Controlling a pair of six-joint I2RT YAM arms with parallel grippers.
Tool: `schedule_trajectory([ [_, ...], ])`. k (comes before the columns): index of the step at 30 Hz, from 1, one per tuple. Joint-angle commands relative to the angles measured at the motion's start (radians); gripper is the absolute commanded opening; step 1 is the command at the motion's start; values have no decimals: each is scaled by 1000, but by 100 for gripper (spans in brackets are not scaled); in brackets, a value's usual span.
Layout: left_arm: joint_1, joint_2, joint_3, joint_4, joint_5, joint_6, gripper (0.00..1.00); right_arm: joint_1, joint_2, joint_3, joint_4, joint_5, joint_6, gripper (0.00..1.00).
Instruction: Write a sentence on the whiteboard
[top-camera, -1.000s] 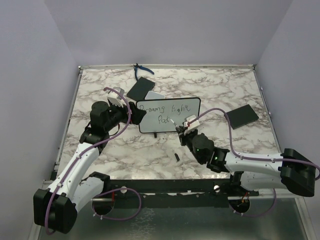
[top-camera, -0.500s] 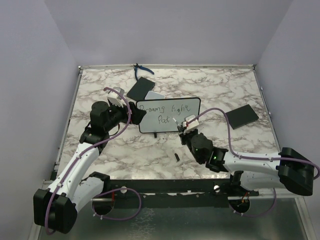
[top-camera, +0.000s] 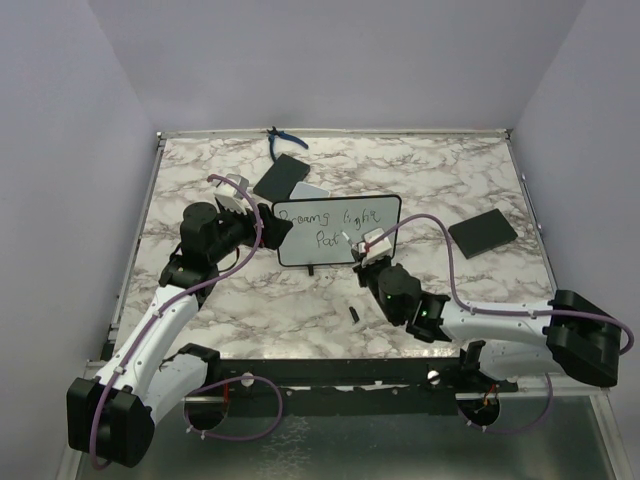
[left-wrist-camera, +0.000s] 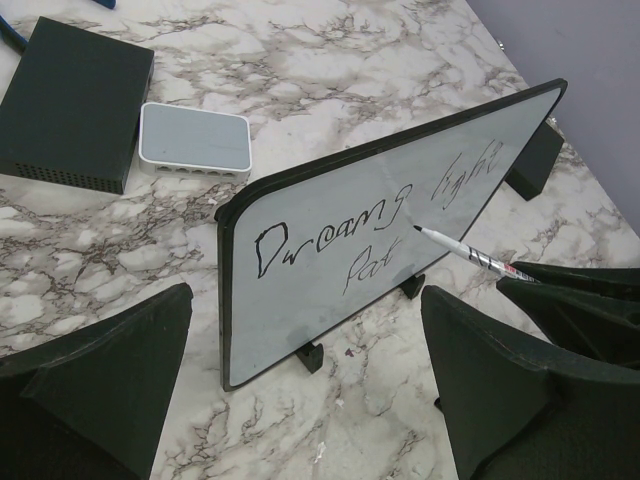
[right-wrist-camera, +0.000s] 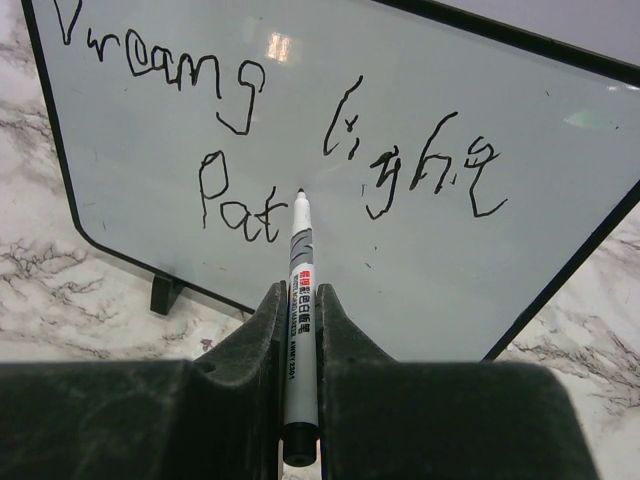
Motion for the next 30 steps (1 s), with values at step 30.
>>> schedule_trajectory([
  [30,6,-14,-1,2,0,12,97,-2,54,-11,-125,13,196,1],
])
